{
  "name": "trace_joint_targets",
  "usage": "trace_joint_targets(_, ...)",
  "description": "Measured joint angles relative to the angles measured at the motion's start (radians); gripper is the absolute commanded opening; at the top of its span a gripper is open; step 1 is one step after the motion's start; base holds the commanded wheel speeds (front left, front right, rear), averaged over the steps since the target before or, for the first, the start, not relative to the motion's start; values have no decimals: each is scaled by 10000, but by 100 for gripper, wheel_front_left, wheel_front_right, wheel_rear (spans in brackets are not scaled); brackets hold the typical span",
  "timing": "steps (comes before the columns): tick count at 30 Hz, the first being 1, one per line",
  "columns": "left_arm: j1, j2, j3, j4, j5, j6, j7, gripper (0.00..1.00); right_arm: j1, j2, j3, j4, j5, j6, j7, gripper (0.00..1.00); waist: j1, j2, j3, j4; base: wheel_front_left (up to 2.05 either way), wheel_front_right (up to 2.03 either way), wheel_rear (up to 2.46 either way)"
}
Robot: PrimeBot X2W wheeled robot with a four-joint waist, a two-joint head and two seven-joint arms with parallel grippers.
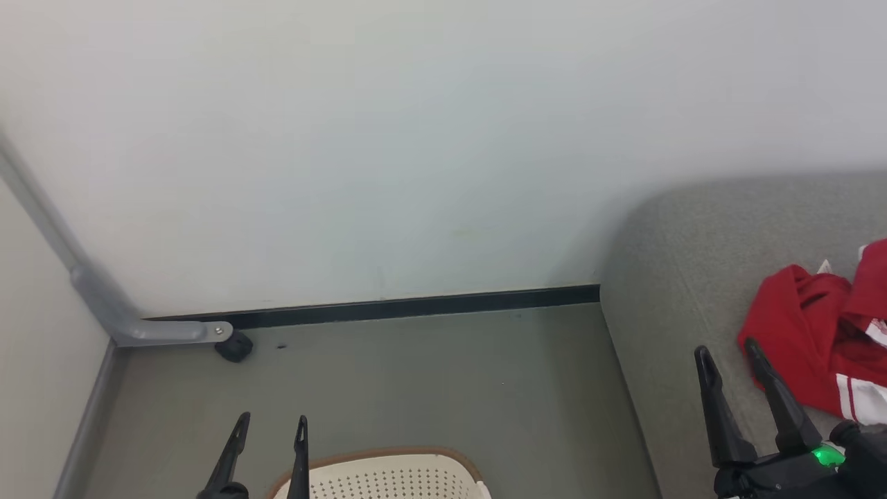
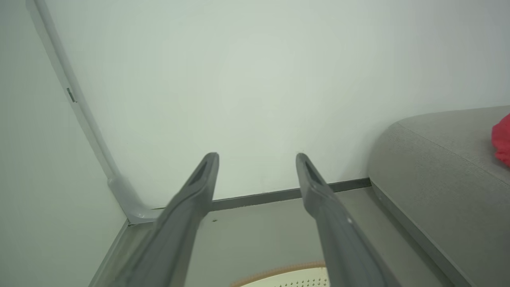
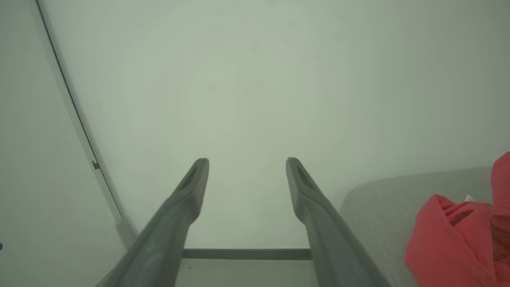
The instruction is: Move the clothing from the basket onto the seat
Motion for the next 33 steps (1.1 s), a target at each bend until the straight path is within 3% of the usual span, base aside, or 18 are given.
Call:
trace_joint_targets(14,592,0,305,-274,0,311,0,100,411,779,-65,393,-330,0,0,100,1,2,-483,1202,0,0,0)
trace_joint_targets(33,817,0,337,-245,0,393,0,100,820,917,130,1266,-934,0,2,100,1,2,-562,1227,0,0,0)
